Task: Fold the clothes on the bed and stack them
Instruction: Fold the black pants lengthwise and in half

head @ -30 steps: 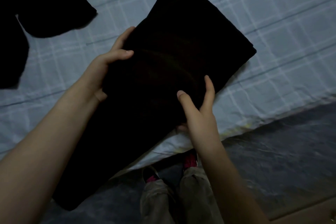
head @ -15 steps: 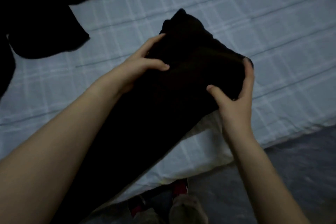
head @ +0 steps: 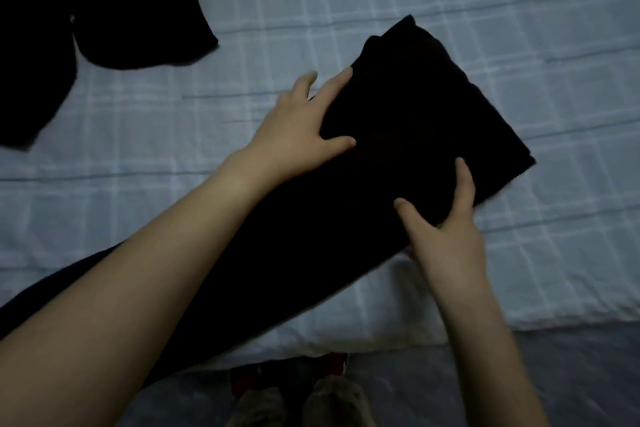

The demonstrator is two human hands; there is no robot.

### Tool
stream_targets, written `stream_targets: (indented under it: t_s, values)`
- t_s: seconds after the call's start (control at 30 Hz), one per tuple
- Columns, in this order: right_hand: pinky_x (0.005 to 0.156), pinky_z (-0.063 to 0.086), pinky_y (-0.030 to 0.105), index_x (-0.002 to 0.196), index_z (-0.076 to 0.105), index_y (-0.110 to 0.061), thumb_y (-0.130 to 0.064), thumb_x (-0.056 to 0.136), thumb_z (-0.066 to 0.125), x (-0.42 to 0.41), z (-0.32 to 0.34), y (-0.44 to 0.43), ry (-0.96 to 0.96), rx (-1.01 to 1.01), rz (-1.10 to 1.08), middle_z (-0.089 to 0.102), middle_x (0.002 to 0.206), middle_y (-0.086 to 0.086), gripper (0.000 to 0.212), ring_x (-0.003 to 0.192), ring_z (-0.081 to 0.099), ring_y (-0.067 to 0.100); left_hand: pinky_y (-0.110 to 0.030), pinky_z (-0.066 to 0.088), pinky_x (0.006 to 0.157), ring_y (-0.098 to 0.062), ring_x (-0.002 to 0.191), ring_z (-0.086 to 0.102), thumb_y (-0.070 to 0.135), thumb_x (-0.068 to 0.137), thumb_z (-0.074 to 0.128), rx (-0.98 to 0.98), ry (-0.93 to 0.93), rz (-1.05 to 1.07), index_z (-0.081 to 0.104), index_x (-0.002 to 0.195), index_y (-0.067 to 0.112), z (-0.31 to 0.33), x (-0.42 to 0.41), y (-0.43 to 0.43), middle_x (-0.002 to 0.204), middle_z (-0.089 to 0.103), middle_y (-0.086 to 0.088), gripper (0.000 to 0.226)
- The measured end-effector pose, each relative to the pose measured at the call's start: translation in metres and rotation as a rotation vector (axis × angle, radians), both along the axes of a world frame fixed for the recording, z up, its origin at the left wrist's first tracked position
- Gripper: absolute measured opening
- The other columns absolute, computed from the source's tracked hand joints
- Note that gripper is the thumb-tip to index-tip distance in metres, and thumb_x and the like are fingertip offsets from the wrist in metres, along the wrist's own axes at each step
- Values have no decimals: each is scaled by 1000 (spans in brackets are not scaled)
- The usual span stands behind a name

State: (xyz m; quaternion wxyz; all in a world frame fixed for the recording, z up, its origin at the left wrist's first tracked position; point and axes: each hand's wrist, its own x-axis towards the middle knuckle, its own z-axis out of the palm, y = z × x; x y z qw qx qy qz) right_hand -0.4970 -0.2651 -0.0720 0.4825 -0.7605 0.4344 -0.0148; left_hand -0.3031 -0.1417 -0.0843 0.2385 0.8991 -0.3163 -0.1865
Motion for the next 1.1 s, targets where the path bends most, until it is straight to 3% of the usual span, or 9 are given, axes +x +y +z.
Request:
stream_targets:
  t_s: [0.1, 0.2, 0.3, 0.6, 0.73, 0.83, 0.93, 1.03, 1.1]
  values:
    - [83, 41, 43, 150, 21, -42, -62, 83, 47, 0, 16, -9, 283, -463, 69, 45, 130, 22, 75, 104, 48, 36, -53, 12, 119, -29, 149, 16, 55, 90, 38, 68, -384, -139, 22, 154, 29, 2, -21, 6, 162, 19, -5, 72]
    - [108, 32, 54, 150, 41, -19, -48, 89, 48, 35, 5, 5, 15, -786, 150, 40, 147, 25, 68, 133, 37, 43, -50, 10, 121, -23, 151, 14, 52, 94, 23, 104, -420, -183, 24, 155, 25, -22, -35, 6, 163, 18, 0, 66]
    - [121, 10, 51, 155, 29, -30, -50, 98, 34, 62, -35, 18, 65, -878, 474, 29, 161, 8, 61, 151, 19, 32, -46, 12, 121, -19, 151, 9, 46, 99, 18, 142, -390, -164, 18, 156, 26, -49, -36, 9, 164, 10, 3, 60]
    - [120, 12, 54, 153, 35, -23, -45, 97, 30, 60, -59, 21, 118, -932, 460, 36, 158, 9, 61, 149, 23, 33, -40, 15, 121, -19, 150, 15, 39, 100, 44, -46, -173, -217, 25, 153, 32, -35, -27, 31, 163, 15, 3, 57]
    - [119, 14, 59, 152, 38, -17, -39, 95, 37, 37, -45, 81, 49, -773, 383, 30, 159, 20, 61, 148, 20, 42, -41, 25, 118, -23, 144, 29, 41, 93, 52, -54, -108, -42, 27, 153, 33, -30, -48, 120, 160, 27, 2, 66]
    - [114, 17, 65, 150, 43, -24, -40, 93, 40, 7, -43, 159, 2, -758, 545, 35, 154, 26, 59, 142, 22, 56, -39, 32, 112, -23, 136, 39, 38, 93, 57, 67, -57, 75, 28, 153, 32, -41, -68, 204, 154, 36, 1, 67]
    - [113, 22, 67, 148, 47, -26, -36, 94, 51, -17, -52, 227, 88, -702, 676, 39, 152, 25, 55, 141, 28, 55, -27, 37, 102, -21, 120, 51, 31, 91, 64, 18, 58, 148, 37, 149, 27, -44, -78, 264, 131, 55, -5, 64]
    - [112, 29, 61, 144, 53, -18, -27, 95, 54, -39, -55, 264, 146, -689, 675, 43, 150, 25, 49, 138, 36, 49, -27, 43, 89, -14, 111, 58, 58, 79, 62, 94, 94, 183, 47, 135, 36, -38, -74, 305, 122, 63, 5, 63]
    - [104, 36, 56, 139, 57, -17, -26, 96, 56, -47, -54, 273, 138, -700, 607, 49, 141, 26, 44, 126, 45, 48, -25, 45, 76, -1, 91, 60, 75, 67, 60, 179, 166, 248, 56, 115, 46, -33, -69, 328, 102, 64, 20, 55]
